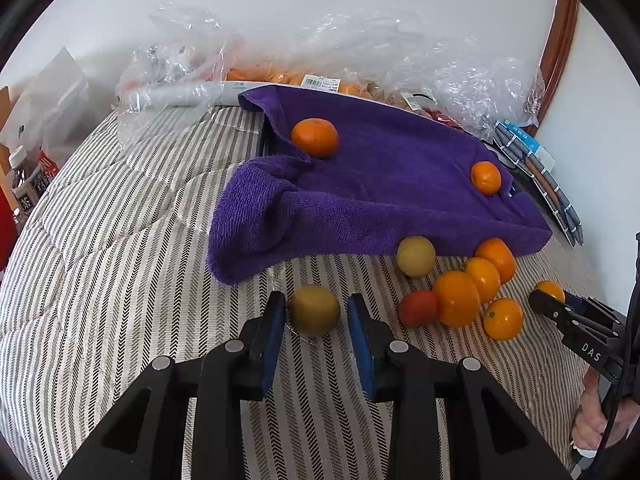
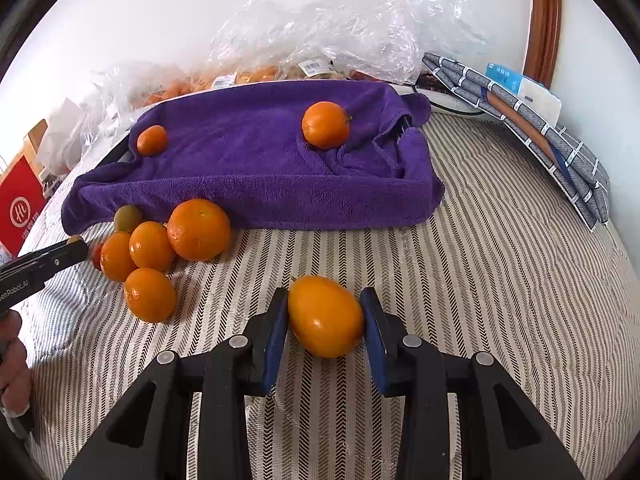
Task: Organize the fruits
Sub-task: 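Lift the oval fruit with the right gripper and carry it onto the towel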
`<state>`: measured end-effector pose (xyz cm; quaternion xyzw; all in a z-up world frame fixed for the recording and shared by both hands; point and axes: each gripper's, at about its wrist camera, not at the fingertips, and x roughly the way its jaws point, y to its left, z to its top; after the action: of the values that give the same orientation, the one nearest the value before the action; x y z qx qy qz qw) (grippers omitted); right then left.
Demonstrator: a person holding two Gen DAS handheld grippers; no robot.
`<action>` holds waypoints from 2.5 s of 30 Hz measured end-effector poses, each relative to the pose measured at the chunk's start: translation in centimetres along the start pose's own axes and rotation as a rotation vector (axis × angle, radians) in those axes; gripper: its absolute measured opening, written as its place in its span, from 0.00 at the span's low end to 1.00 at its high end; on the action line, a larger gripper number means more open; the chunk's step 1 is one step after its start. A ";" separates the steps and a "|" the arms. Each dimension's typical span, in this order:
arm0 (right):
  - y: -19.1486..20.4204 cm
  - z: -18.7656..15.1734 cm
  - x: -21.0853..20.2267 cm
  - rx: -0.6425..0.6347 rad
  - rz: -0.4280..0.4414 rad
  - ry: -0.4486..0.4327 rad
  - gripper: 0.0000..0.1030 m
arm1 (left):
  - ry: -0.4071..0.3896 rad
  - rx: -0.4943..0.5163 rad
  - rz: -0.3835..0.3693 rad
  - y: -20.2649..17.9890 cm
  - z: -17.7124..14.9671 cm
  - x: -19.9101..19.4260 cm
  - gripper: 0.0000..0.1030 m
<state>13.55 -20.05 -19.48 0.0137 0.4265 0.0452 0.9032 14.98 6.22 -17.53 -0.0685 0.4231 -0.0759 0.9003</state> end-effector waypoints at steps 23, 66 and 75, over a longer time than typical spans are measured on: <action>-2.2 -0.1 -1.4 0.117 0.033 -0.083 0.34 | -0.127 -0.040 -0.062 0.8 -0.4 -2.6 0.25; -1.2 10.1 1.5 0.041 0.066 -0.196 0.34 | -0.160 -0.074 -0.021 -1.6 9.6 3.4 0.25; -1.3 9.7 3.0 0.049 0.079 -0.188 0.34 | -0.170 -0.056 -0.031 -2.0 9.1 4.9 0.26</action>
<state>23.02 -20.96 -15.70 0.0566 0.3402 0.0691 0.9361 24.93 3.90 -15.06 -0.1062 0.3461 -0.0717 0.9294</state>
